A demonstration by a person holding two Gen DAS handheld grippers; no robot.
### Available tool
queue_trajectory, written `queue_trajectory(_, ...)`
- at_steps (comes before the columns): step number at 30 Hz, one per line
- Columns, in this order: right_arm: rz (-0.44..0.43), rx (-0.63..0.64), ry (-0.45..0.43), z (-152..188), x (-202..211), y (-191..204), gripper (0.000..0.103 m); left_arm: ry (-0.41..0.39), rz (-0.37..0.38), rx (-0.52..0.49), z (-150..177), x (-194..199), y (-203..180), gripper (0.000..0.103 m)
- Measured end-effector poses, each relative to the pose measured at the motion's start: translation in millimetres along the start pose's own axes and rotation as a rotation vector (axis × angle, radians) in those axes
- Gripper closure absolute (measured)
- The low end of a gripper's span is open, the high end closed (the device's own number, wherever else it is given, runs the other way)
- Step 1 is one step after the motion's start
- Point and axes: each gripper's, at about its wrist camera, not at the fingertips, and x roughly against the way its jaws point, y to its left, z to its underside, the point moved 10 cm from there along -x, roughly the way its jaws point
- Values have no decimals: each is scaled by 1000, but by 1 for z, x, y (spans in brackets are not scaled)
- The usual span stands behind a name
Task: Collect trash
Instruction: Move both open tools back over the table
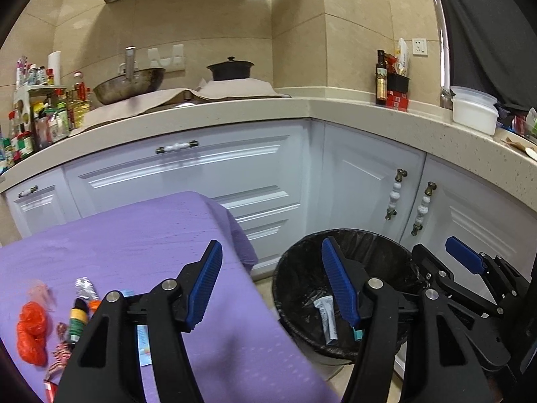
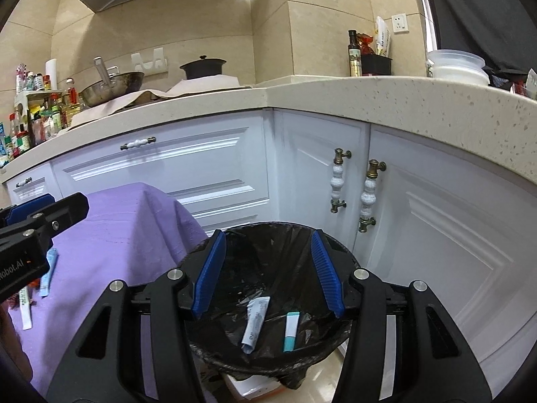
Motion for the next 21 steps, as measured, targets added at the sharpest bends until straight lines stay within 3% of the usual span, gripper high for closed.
queue_trajectory(11, -45, 23, -16, -4, 30, 38, 51, -43, -65, 38, 2, 45, 49, 39)
queue_trajectory(21, -192, 57, 10, 17, 58, 118, 50, -22, -203, 91, 36, 93, 131, 38)
